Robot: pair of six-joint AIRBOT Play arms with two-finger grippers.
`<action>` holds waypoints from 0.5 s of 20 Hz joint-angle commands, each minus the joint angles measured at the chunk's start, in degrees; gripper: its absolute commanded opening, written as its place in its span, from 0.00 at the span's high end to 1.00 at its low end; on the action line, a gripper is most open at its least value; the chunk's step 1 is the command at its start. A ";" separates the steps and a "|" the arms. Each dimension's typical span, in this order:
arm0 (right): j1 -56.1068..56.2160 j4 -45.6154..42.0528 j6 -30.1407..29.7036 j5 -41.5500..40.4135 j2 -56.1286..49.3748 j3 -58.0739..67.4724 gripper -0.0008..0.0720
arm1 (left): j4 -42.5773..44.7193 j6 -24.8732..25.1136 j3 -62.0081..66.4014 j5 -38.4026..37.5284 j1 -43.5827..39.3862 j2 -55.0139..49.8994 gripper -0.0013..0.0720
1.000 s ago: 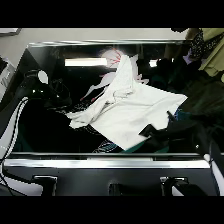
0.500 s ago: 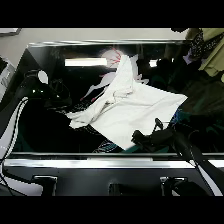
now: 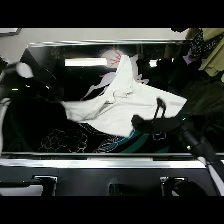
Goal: Fold the clothes and pants, and hang the long-sleeved shirts on hangers.
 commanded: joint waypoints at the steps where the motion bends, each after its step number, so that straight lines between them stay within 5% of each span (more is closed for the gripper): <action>1: 0.09 -10.97 -5.22 -10.12 4.11 18.34 0.94 | -2.62 0.07 0.07 13.27 4.04 14.67 0.96; 6: 0.13 -10.75 -16.48 -23.30 7.19 46.84 0.94 | -2.60 -0.04 0.07 26.51 7.67 38.93 0.96; 10: 0.13 -10.19 -16.85 -25.44 9.53 60.02 0.94 | -1.44 -0.09 0.04 35.04 7.74 51.34 0.96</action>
